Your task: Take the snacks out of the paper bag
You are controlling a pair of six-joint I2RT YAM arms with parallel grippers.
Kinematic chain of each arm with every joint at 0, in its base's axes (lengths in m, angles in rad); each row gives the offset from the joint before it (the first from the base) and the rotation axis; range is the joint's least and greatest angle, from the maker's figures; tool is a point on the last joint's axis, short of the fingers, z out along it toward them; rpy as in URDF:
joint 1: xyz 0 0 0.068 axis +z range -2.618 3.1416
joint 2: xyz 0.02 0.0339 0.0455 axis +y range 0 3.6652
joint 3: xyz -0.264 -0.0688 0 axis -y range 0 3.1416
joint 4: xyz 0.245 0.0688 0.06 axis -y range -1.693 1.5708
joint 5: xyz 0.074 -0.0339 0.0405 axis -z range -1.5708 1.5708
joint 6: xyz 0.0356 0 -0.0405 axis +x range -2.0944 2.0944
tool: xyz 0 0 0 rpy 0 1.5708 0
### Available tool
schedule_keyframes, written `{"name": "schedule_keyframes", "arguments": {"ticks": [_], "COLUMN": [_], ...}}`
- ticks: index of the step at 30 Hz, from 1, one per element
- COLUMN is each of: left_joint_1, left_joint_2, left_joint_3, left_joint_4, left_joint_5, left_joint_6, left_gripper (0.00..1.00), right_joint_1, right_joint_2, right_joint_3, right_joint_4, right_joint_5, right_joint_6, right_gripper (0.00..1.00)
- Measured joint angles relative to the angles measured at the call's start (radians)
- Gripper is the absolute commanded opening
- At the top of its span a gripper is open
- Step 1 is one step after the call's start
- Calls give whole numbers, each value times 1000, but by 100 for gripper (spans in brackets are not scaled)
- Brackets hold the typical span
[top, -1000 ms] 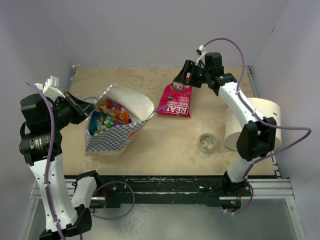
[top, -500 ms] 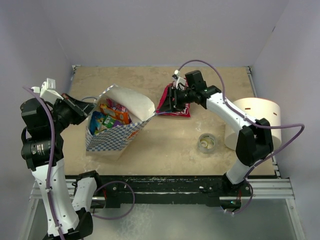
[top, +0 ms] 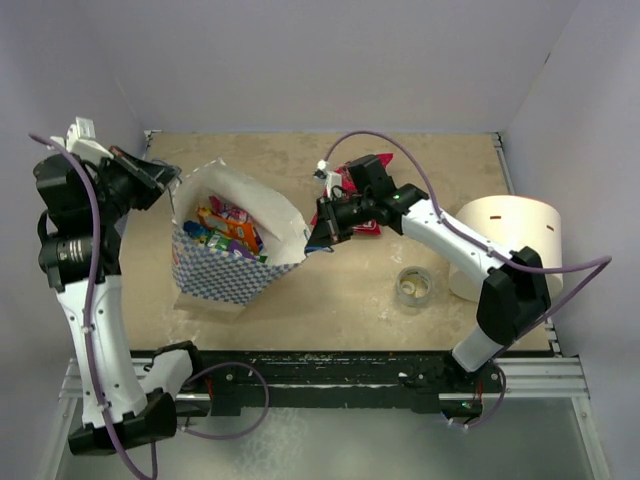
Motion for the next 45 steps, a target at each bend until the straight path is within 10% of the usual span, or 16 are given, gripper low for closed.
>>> {"name": "schedule_keyframes", "arguments": {"ticks": [19, 35, 45], "left_joint_1": [0, 0, 0], "left_joint_2": [205, -203, -226], "left_joint_3": [143, -152, -165], "left_joint_4": [108, 139, 111], "left_joint_5": [11, 179, 200], "left_joint_6": [106, -46, -97], "left_gripper": [0, 0, 0], "right_joint_1": [256, 275, 320], "right_joint_2": [12, -118, -187], "right_joint_3": [112, 114, 154], "right_joint_4": [-148, -253, 63], "right_joint_5": [100, 520, 524], "right_joint_6": [-219, -296, -336], "right_gripper": [7, 43, 56]}}
